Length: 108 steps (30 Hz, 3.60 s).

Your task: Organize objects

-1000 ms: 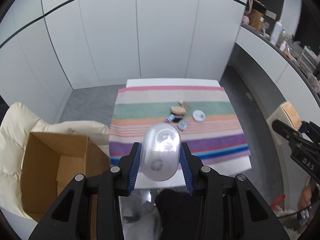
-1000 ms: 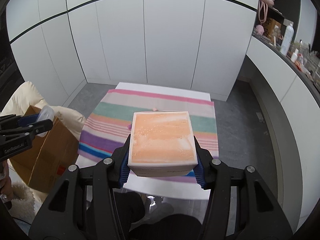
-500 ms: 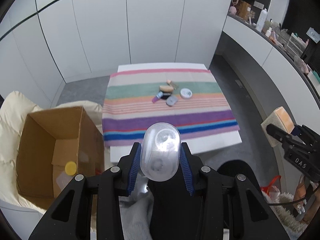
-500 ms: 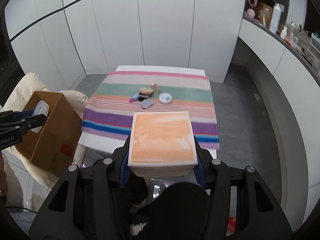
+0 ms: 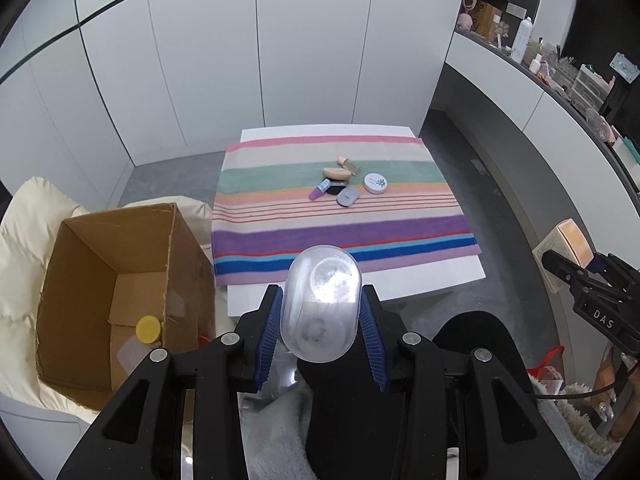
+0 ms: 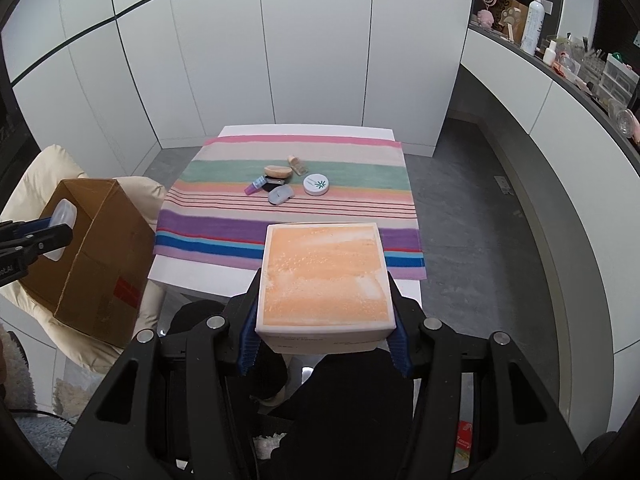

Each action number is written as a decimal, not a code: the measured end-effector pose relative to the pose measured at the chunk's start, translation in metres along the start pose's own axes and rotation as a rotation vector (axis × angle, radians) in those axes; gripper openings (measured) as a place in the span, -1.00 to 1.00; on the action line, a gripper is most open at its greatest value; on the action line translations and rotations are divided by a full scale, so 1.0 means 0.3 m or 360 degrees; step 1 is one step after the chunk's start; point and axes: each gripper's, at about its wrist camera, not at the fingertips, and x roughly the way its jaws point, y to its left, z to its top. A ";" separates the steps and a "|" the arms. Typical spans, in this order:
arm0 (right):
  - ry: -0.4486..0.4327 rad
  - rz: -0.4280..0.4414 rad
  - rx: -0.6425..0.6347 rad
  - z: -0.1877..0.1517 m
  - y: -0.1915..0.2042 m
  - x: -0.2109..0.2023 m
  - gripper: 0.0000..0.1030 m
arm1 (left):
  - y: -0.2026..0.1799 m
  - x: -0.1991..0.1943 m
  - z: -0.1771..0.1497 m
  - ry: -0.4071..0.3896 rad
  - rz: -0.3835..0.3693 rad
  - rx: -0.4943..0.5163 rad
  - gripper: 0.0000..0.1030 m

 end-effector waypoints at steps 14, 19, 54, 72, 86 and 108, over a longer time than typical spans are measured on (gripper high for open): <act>0.0000 0.0059 -0.0121 0.021 0.129 0.009 0.06 | 0.134 -0.040 -0.055 0.0000 0.0039 -0.0131 -0.23; -0.0003 0.0155 -0.0237 0.036 0.267 0.027 0.06 | 0.252 -0.074 -0.120 0.0002 0.0115 -0.0258 -0.23; 0.0017 0.0674 -0.1074 -0.090 1.131 0.024 0.06 | 0.758 -0.253 -0.426 -0.0069 0.0475 -0.0817 -0.23; 0.0035 0.0687 -0.1166 0.044 1.481 0.302 0.06 | 1.016 0.015 -0.267 -0.0031 0.0597 -0.0889 -0.23; 0.0061 0.0689 -0.1077 0.083 1.512 0.411 1.00 | 1.062 0.023 -0.283 -0.0100 0.0534 -0.1001 0.78; 0.0077 0.0710 -0.1047 0.084 1.479 0.360 1.00 | 1.053 -0.038 -0.336 -0.0088 0.0571 -0.1011 0.78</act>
